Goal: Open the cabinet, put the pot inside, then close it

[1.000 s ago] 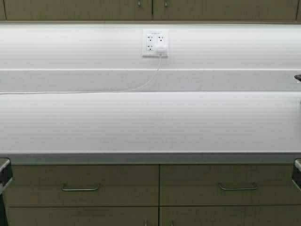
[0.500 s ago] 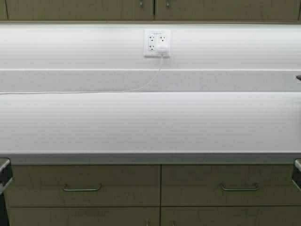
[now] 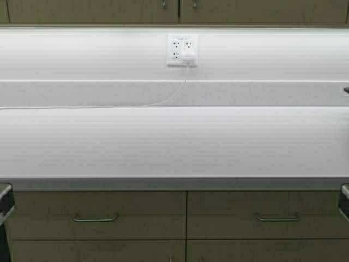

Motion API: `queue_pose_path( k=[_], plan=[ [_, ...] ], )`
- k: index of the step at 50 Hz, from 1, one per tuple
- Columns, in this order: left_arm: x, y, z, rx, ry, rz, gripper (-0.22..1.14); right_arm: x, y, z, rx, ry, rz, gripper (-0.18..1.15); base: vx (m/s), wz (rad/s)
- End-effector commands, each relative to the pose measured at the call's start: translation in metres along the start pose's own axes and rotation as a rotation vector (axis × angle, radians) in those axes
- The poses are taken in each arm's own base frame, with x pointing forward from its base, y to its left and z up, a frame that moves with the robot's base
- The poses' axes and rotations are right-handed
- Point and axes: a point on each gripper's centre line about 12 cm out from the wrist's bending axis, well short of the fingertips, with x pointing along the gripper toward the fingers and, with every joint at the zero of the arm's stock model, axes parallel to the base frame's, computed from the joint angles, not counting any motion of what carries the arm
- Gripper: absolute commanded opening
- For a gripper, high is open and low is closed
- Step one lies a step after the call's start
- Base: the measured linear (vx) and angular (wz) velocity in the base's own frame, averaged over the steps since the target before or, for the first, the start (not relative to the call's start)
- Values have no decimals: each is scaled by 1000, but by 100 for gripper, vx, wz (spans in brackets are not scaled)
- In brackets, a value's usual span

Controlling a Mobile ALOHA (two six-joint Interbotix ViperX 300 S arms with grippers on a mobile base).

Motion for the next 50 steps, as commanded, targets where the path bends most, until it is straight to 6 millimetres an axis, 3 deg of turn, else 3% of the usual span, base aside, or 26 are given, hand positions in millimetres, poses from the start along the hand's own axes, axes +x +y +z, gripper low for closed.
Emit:
queue_pose_path(
  k=[1,16,50],
  plan=[
    [-4,-1,7,-3,-27,-2,4,-5,2,9,-4,-32,9,6,0,0],
    [-4,-1,8,-3,-35,-1,4,-17,1,13,-8,-59,5,6,0,0],
    [-6,0,7,-3,-50,1,4,-15,0,7,-10,-40,1,6,0,0]
  ],
)
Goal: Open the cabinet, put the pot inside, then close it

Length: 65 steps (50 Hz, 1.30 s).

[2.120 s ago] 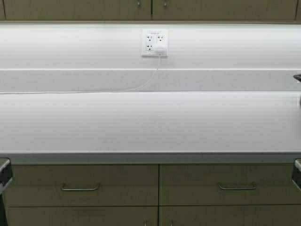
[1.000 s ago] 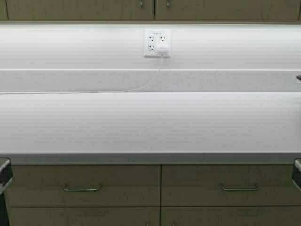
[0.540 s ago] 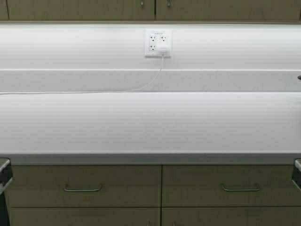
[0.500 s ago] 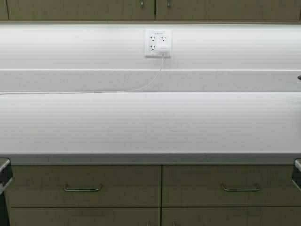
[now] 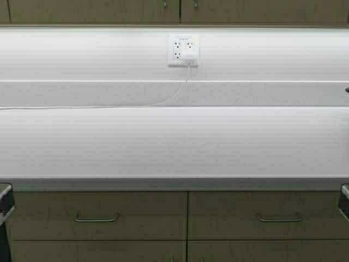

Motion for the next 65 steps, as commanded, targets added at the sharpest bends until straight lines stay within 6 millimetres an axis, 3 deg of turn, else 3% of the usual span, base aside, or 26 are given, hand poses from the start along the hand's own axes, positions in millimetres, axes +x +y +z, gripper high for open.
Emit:
queue_pose_path(
  k=[1,65],
  plan=[
    [-4,-1,10,-3,-34,-2,4,0,2,4,-2,-12,7,6,0,0],
    [-4,-1,11,-10,-35,-1,4,0,1,4,-2,-10,6,6,0,0]
  ],
)
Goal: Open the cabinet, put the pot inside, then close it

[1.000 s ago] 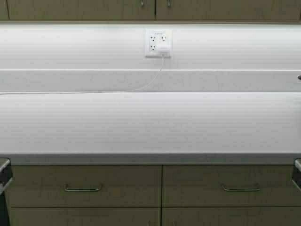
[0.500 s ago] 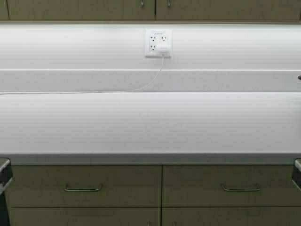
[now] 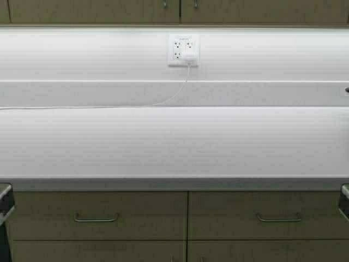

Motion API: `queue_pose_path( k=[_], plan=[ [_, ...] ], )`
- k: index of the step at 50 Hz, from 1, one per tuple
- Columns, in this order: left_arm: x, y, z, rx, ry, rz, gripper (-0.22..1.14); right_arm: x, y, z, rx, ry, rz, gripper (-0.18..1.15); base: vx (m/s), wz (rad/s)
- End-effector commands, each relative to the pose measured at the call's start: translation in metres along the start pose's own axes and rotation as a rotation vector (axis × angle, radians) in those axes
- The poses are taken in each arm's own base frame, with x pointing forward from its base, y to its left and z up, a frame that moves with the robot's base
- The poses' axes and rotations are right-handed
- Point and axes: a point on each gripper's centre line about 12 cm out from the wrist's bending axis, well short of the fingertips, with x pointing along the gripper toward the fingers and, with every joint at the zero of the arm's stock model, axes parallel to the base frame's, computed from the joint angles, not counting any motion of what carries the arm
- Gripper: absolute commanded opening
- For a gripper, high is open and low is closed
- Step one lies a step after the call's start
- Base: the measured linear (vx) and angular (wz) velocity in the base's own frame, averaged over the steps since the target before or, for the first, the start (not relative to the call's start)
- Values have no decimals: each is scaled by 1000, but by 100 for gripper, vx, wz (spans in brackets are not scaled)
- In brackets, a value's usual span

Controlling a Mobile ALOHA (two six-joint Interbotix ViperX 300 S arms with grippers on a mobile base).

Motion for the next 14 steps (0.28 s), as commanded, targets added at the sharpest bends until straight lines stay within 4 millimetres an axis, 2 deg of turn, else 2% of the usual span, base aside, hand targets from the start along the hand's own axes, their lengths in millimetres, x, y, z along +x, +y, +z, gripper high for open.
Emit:
queue_pose_path(
  k=[1,14],
  plan=[
    [-3,-2,11,-3,-35,-4,4,0,2,4,-2,-12,7,6,0,0],
    [-3,-2,10,-5,-33,-4,4,0,2,4,-2,-12,7,6,0,0]
  ],
)
